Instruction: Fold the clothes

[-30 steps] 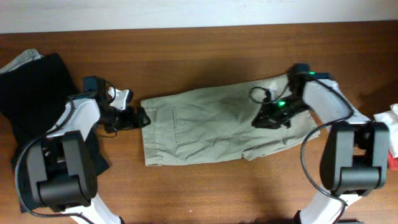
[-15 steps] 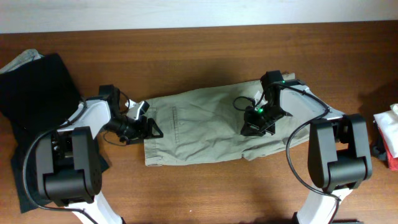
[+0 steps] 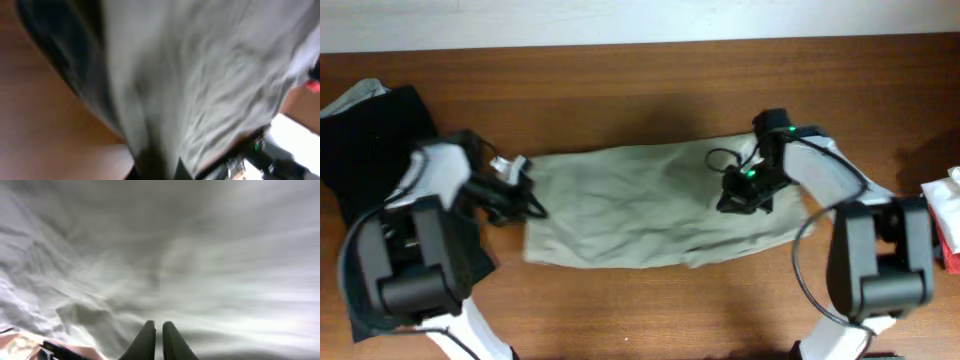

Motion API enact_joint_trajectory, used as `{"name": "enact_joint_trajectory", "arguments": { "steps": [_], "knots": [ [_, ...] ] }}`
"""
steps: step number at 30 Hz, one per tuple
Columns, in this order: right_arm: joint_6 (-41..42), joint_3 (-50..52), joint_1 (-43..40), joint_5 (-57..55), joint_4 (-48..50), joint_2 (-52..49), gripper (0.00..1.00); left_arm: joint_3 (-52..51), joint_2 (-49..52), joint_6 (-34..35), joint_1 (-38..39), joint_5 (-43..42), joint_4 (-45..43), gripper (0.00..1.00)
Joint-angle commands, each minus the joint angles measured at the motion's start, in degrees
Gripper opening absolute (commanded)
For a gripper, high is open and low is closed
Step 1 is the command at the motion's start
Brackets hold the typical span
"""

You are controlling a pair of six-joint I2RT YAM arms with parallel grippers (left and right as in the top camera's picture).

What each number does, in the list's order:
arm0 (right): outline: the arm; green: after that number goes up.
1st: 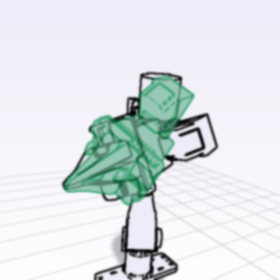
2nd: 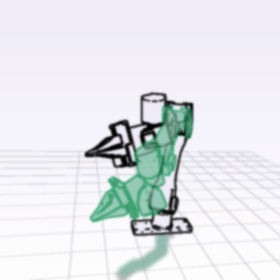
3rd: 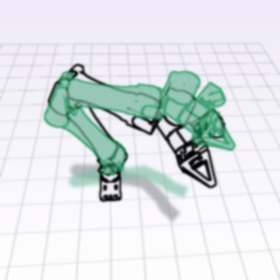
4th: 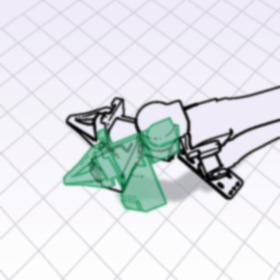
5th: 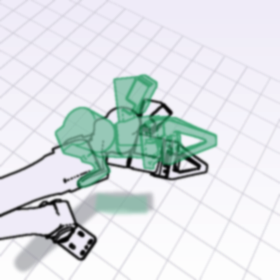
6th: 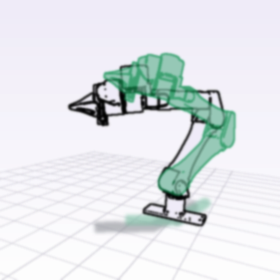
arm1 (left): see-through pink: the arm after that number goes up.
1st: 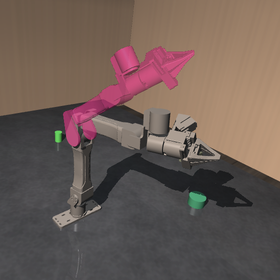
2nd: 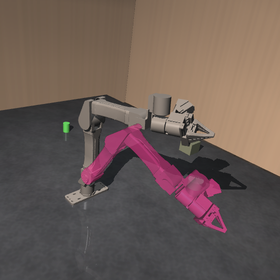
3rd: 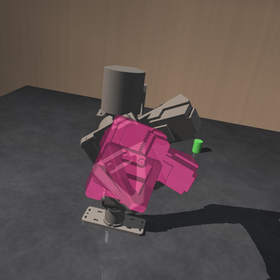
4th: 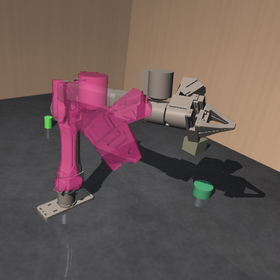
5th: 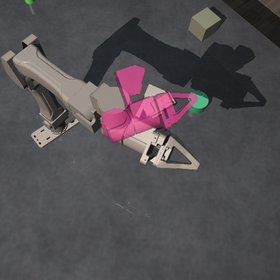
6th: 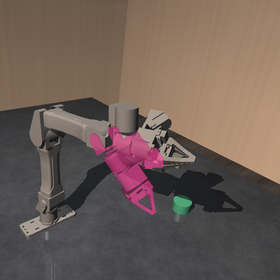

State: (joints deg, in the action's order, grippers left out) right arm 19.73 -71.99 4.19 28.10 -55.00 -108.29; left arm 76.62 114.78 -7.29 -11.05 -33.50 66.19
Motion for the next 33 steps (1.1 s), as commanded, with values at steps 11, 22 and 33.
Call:
{"name": "enact_joint_trajectory", "arguments": {
  "steps": [11,22,33],
  "knots": [
    [0.7,1.1,-3.0,-5.9,3.1,3.4,0.12,28.1,-8.0,9.8,25.0,19.7,6.6,0.0],
    [3.1,4.6,1.6,2.9,9.9,-8.3,0.11,28.1,-4.7,20.2,36.9,20.3,-1.1,0.01],
    [3.3,4.6,1.6,1.2,9.4,-8.5,0.12,28.1,2.6,23.3,50.0,13.1,-13.1,0.0]
  ]
}}
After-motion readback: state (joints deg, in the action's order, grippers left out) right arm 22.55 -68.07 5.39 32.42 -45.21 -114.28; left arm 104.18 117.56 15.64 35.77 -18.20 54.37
